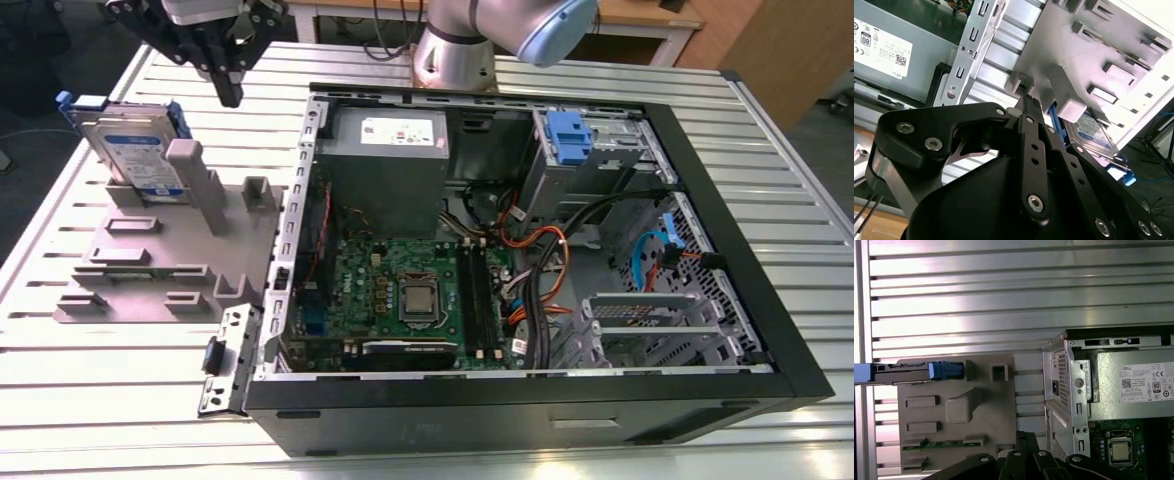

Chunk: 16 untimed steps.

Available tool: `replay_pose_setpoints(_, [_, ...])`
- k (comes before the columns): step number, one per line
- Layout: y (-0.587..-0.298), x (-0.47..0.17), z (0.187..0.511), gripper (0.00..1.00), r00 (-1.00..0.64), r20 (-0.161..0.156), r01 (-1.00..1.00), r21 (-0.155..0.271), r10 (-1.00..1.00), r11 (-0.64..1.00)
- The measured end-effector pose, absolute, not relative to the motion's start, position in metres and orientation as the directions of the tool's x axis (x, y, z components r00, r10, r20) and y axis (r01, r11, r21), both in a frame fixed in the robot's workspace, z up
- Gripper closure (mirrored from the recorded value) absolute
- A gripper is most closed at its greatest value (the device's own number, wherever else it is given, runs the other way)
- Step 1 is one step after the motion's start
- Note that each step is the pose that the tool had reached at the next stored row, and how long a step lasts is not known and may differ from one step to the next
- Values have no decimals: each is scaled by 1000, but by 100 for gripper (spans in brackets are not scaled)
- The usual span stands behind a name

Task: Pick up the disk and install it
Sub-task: 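Reach for the disk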

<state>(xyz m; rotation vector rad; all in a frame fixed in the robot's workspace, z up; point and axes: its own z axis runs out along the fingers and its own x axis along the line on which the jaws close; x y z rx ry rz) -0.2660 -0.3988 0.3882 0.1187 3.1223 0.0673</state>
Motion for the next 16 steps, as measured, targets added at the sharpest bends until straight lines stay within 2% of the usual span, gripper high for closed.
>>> replay_pose_setpoints(16, [-399, -274, 388, 89, -997, -15, 75, 44, 76, 996])
